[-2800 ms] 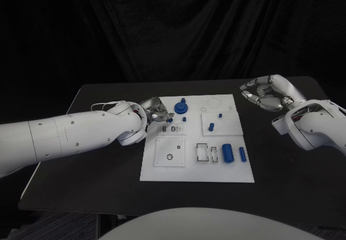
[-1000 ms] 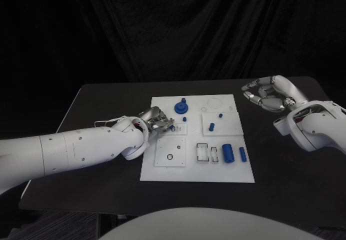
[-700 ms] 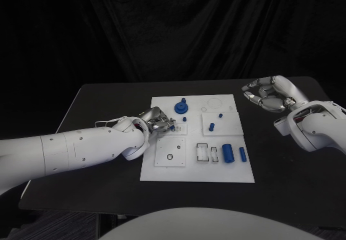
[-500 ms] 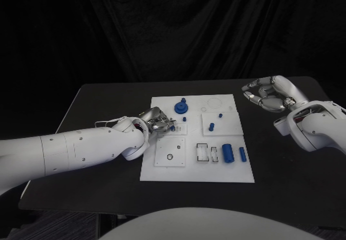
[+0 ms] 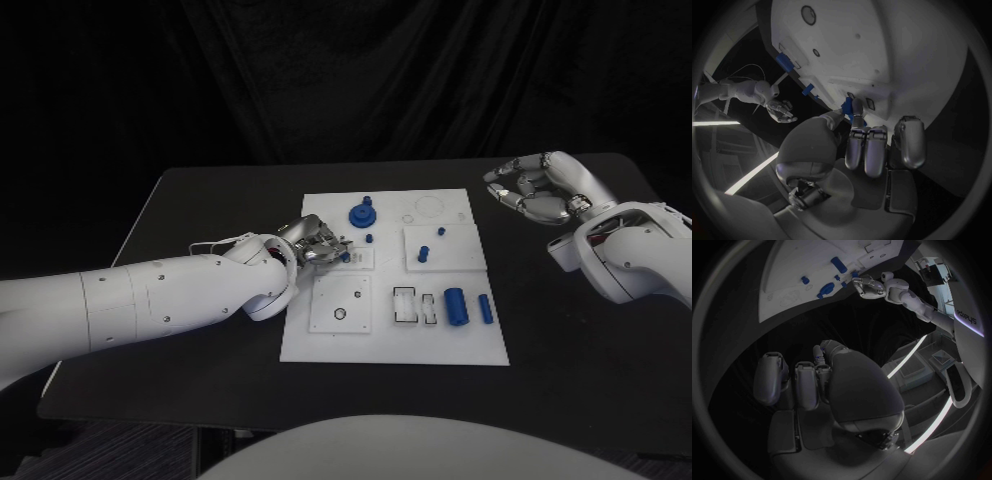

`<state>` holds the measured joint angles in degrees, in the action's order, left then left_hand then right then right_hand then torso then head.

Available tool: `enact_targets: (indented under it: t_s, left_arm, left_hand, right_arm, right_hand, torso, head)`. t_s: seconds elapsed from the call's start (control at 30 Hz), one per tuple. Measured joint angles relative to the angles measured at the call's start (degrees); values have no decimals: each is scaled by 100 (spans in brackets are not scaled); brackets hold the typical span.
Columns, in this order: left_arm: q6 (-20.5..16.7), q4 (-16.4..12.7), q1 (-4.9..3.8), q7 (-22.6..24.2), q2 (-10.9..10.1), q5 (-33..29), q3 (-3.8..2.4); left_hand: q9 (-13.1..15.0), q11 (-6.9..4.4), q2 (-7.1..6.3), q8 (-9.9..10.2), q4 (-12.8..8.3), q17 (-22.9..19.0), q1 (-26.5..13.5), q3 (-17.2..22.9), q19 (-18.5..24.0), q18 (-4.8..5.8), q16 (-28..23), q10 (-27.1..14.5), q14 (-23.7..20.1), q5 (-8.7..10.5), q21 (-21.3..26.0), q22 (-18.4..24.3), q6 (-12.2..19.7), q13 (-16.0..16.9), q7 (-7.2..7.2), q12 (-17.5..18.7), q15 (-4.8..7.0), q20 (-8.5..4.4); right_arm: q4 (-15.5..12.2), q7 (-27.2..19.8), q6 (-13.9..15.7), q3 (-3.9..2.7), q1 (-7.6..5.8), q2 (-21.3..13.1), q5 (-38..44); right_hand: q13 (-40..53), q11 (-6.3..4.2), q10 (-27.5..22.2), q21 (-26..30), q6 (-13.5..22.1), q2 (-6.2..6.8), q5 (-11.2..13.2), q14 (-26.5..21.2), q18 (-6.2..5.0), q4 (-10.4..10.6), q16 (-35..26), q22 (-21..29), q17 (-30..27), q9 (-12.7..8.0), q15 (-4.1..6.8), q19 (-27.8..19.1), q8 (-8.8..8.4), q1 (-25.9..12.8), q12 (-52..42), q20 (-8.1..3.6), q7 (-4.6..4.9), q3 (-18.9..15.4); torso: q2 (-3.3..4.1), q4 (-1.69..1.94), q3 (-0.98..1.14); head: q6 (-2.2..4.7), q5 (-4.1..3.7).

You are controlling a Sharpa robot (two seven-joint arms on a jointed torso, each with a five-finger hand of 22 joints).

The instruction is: Assemble the parts on the task board

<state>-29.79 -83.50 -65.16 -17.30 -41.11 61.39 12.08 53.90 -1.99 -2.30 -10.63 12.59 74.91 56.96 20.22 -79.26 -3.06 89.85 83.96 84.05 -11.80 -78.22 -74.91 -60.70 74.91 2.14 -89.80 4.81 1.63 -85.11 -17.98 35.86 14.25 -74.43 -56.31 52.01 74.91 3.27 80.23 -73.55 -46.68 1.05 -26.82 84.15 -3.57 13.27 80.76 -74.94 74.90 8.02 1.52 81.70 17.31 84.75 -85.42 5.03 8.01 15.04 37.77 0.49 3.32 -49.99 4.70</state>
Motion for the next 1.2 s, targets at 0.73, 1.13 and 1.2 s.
enact_targets:
  t_s: [0.73, 1.13, 1.2]
  left_arm:
    - [55, 5, 2, 4, -36, 4, -3]
    - [-66, -169, 11, 110, -194, 5, 5]
    - [-115, -284, -4, 116, -268, 5, 6]
  left_hand:
    - [0, 0, 378, 171, 415, 0, -865, -1444, 0, 0, -22, 0, 0, 359, 106, 0, -104, 0, 20, 0, 0, 0]
    - [530, 0, 527, -72, 378, 0, -223, -1690, -76, -52, -22, 0, 0, -411, 34, 1, -133, 0, -50, 0, 0, -32]
    - [653, 0, 495, -102, 369, 0, -21, -1712, -135, -51, -22, 0, -3, -440, -20, 1, -79, 0, -58, 0, 3, -51]
  right_arm:
    - [2, 4, 9, 0, 10, 3, 0]
    - [-8, 6, 18, 0, 11, -30, 0]
    - [-8, 9, 22, 0, 11, -32, 0]
  right_hand:
    - [0, 0, 0, 0, 0, 0, -62, 0, 0, -17, 0, 1, 0, -6, 0, 0, 0, 0, 0, 0, 0, 17]
    - [0, 0, 0, 0, 0, 25, -62, 0, 0, -16, 0, 2, 0, -6, 0, 0, 0, 25, 0, 0, 0, 17]
    - [0, 0, 0, 0, 0, 25, -62, 0, 0, 0, 0, 2, 0, -11, 0, 0, 0, 24, 0, 0, 0, 33]
  torso:
    - [-3, 2, 4]
    - [4, 4, 4]
    - [4, 4, 4]
  head:
    - [1, -18]
    - [0, -25]
    - [0, -21]
